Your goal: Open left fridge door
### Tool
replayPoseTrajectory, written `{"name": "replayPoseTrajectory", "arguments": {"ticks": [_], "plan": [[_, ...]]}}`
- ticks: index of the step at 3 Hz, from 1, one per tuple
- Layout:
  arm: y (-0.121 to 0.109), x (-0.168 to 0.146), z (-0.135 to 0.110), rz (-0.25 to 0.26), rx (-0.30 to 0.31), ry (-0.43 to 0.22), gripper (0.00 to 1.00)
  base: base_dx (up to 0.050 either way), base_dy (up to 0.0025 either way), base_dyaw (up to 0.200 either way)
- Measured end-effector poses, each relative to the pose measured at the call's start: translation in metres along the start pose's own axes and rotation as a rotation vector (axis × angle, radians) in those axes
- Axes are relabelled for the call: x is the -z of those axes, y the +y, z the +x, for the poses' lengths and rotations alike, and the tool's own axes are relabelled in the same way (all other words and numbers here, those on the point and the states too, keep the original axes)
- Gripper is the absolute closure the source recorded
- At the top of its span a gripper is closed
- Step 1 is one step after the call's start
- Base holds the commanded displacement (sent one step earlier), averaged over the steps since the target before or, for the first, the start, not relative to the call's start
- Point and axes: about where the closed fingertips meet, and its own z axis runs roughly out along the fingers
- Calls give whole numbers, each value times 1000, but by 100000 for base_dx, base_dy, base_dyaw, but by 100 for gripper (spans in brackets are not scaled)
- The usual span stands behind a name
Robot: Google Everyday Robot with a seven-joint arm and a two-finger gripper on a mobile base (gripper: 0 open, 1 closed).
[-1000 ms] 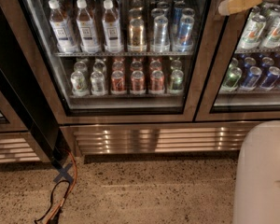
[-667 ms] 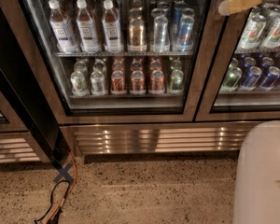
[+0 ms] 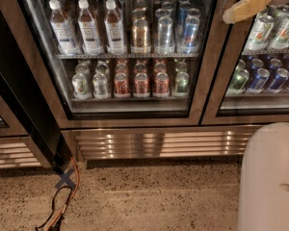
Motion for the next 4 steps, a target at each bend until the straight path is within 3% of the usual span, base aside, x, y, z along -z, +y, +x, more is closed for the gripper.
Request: {"name": "replayPoseTrajectory", "arguments": {"ticks": [4], "plan": [[-2,1,4,4,0,-2,0,0,0,0]]}}
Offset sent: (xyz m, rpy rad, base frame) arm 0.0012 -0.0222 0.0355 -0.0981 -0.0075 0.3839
